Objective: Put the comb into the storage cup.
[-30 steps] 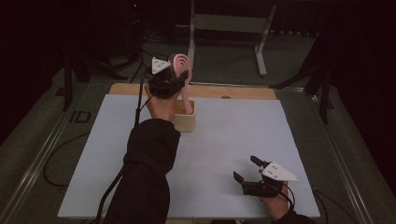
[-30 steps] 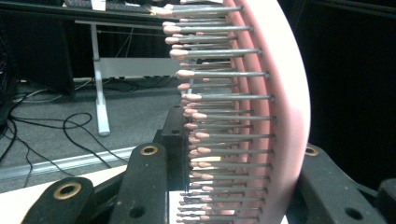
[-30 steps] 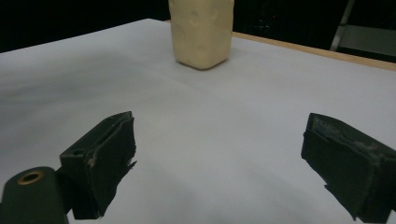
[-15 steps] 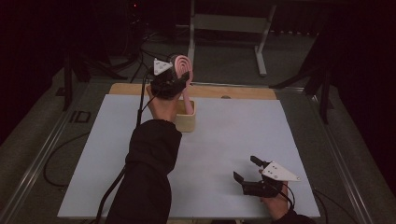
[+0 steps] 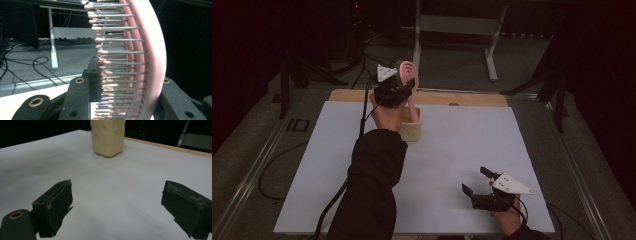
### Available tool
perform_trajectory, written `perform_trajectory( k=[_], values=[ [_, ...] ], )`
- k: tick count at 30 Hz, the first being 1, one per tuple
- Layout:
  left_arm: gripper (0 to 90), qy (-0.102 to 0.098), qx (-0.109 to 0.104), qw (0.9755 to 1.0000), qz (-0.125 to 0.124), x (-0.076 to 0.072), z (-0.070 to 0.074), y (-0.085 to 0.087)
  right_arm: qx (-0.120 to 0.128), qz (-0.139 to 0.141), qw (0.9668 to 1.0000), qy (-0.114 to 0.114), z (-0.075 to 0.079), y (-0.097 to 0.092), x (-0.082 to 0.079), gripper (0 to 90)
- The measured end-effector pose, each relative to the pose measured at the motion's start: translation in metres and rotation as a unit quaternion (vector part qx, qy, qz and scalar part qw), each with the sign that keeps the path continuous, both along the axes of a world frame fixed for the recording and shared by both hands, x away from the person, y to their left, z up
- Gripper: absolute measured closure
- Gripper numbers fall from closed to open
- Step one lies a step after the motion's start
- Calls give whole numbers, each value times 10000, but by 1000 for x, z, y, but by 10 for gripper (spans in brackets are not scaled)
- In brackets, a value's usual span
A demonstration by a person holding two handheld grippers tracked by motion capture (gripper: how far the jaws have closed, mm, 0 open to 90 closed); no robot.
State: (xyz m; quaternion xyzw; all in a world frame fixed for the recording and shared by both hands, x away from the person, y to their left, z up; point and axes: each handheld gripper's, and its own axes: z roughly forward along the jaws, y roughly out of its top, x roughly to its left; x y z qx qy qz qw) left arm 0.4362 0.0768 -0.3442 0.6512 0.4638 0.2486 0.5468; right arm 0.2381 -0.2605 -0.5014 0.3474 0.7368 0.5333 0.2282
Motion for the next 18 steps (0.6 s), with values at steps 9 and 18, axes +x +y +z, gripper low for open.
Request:
perform_trajectory(
  k=[9, 18],
  values=[
    [643, 90, -196, 9997, 70, -1, -8, 5, -15, 9, 10000, -6, 0, 0, 0, 97],
    [640, 135, -216, 9997, 33, -3, -11, 3, -32, 12, 10000, -1, 0, 1, 0, 97]
  ],
)
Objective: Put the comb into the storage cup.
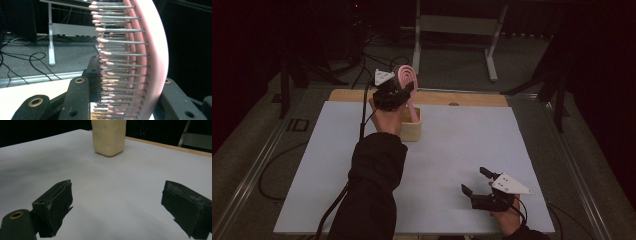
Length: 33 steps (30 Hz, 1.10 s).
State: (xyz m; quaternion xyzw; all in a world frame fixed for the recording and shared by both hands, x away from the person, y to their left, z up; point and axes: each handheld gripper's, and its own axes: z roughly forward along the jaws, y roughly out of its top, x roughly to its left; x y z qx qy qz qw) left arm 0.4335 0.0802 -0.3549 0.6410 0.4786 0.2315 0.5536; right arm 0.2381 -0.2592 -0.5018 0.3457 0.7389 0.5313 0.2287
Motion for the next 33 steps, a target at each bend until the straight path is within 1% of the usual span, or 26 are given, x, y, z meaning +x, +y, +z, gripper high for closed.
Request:
perform_trajectory(
  k=[17, 33],
  values=[
    [636, 108, 63, 9999, -55, 1, -8, -5, 3, 23, 10000, 11, 0, 0, 0, 97],
    [634, 181, 33, 9998, -84, 1, -15, -6, -4, 51, 10000, 33, -1, 1, 1, 98]
  ],
)
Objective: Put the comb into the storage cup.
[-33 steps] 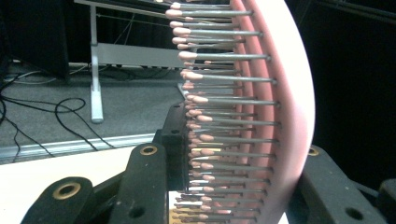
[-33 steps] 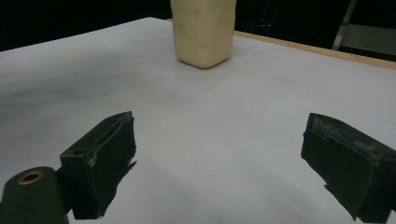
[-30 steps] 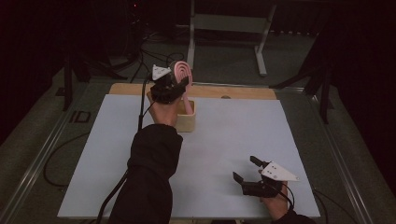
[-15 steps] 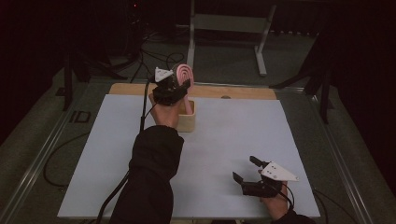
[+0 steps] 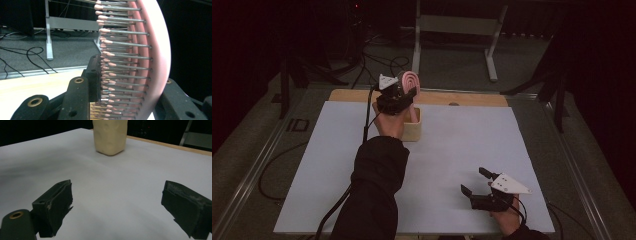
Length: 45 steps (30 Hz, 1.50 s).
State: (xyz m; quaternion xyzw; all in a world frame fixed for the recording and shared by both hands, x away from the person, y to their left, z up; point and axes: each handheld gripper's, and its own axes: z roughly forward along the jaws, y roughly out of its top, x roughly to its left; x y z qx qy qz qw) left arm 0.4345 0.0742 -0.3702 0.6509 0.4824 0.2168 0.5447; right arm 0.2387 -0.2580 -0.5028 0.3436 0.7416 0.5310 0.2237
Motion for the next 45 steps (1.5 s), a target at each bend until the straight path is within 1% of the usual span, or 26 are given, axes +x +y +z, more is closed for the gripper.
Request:
perform_trajectory(
  k=[4, 5, 9, 10, 16, 29, 36, 39, 40, 45],
  values=[
    [633, 17, -13, 10000, 5, 0, -2, 0, 0, 0, 10000, -2, 0, 0, 0, 97],
    [633, 10, -45, 10000, 17, 0, -3, 1, 1, 2, 10000, -3, 0, 0, 0, 97],
    [634, 57, -83, 9999, 37, 0, -6, 3, -4, 7, 10000, -5, 0, 0, 0, 98],
    [634, 62, -126, 9999, 48, 0, -8, 5, -8, 10, 10000, -6, 0, 0, 0, 97],
    [635, 120, -166, 9998, 72, 0, -14, 7, -8, 9, 10000, -6, 0, 0, 0, 98],
    [632, 165, -105, 9998, 17, -1, -19, 4, -12, 14, 10000, -25, 0, 0, 0, 97],
    [631, 209, -76, 9998, -4, -1, -23, 3, -14, 16, 10000, 12, 0, 1, 0, 97],
    [630, 211, -81, 9997, -4, -1, -24, 3, -18, 28, 10000, 3, 0, 1, 0, 97],
    [631, 228, -114, 9997, 19, -2, -26, 5, -21, 28, 10000, 8, 0, 1, 0, 98],
    [632, 283, -134, 9995, 34, -2, -30, 7, -28, 34, 10000, 4, 0, 1, 0, 97]
  ],
)
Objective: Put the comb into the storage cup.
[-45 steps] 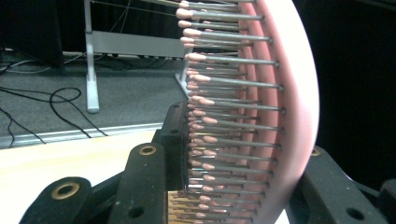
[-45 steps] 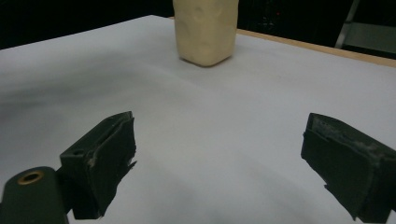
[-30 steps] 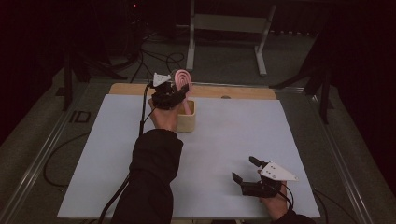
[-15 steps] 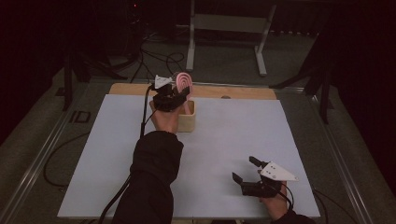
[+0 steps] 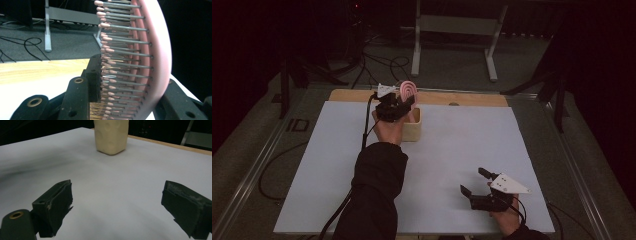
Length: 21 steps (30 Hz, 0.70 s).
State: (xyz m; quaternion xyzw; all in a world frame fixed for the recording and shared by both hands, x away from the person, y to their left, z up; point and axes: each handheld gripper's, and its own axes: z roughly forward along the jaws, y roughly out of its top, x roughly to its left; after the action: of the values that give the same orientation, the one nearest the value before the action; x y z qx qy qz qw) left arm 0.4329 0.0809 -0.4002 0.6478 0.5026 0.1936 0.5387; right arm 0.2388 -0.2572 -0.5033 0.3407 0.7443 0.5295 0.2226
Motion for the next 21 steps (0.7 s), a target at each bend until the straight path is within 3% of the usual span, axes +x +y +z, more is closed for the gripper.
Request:
perform_trajectory(
  k=[21],
  values=[
    [628, 80, 106, 9999, -71, 1, -7, -5, 1, 8, 10000, 22, 0, 1, 0, 97]
  ],
)
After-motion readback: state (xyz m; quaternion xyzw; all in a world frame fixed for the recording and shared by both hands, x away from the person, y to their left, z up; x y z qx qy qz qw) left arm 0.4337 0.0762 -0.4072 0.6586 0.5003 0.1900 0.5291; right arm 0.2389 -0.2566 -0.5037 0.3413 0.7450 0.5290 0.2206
